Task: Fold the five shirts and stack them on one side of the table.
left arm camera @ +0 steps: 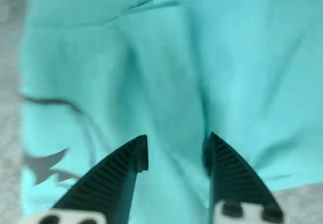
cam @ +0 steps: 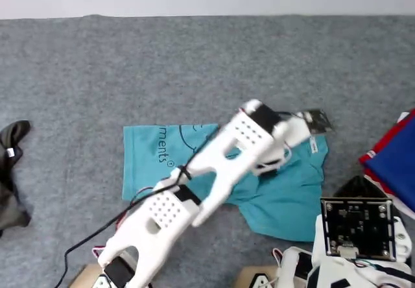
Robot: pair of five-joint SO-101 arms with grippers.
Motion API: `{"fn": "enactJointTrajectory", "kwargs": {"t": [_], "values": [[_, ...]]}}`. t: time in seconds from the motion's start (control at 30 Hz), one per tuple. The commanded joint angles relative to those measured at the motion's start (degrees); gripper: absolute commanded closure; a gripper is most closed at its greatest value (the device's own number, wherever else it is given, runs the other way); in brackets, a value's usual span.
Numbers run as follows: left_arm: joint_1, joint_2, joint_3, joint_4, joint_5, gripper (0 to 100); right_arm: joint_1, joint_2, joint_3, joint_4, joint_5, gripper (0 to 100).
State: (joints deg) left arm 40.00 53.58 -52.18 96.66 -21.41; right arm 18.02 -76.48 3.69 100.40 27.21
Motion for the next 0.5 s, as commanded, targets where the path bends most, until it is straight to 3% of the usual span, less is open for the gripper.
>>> {"fn": "enactJointTrajectory", "kwargs": {"t": [0.0,0.3,0.47], "values": [[-3.52,-3.96,-0.4,-0.79,-1.23,80,0.57,-0.04,-0.09,2.15,-0.44,98.8],[-7.82,-4.22,-0.4,-3.08,-1.32,80,0.57,-0.04,0.0,2.15,-0.44,98.8],[-6.15,-4.48,-2.33,-0.7,-1.05,80,0.57,-0.04,-0.09,2.15,-0.44,98.8]]}}
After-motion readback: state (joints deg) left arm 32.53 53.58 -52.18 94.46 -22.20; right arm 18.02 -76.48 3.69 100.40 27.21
